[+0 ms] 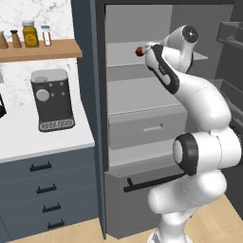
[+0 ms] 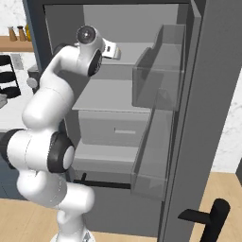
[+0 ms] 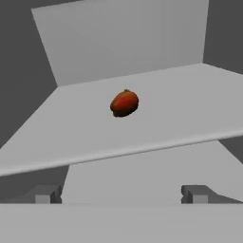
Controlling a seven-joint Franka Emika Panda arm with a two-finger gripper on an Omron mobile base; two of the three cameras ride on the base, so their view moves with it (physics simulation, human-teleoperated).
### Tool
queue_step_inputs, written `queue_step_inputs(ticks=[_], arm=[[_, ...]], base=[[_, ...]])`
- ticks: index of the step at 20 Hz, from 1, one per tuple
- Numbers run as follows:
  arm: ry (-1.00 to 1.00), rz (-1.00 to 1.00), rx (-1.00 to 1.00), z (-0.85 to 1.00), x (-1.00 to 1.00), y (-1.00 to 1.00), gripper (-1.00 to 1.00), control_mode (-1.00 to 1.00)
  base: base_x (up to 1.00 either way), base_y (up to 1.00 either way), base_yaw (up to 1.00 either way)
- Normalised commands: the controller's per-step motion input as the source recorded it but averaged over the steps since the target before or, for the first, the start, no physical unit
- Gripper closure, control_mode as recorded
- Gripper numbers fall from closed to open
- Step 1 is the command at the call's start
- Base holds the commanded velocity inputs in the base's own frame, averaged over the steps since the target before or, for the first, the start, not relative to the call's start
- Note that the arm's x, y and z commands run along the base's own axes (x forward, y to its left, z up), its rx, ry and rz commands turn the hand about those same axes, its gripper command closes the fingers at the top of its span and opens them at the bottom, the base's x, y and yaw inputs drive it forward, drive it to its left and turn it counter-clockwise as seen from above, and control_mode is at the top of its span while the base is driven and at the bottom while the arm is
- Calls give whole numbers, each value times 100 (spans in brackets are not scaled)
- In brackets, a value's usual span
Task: Place one bell pepper and one steak in each tupperware on the nearby counter, to pack two identical lunches.
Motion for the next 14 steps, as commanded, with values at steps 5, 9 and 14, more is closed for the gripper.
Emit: queue_step_inputs(ticks=[5,9,14], arm=[[12,0,0,0,36,2,-100,-100],[9,0,0,0,35,0,-100,-100],[4,0,0,-3,35,0,-100,-100]], base=[[0,0,0],[0,0,0],[0,0,0]])
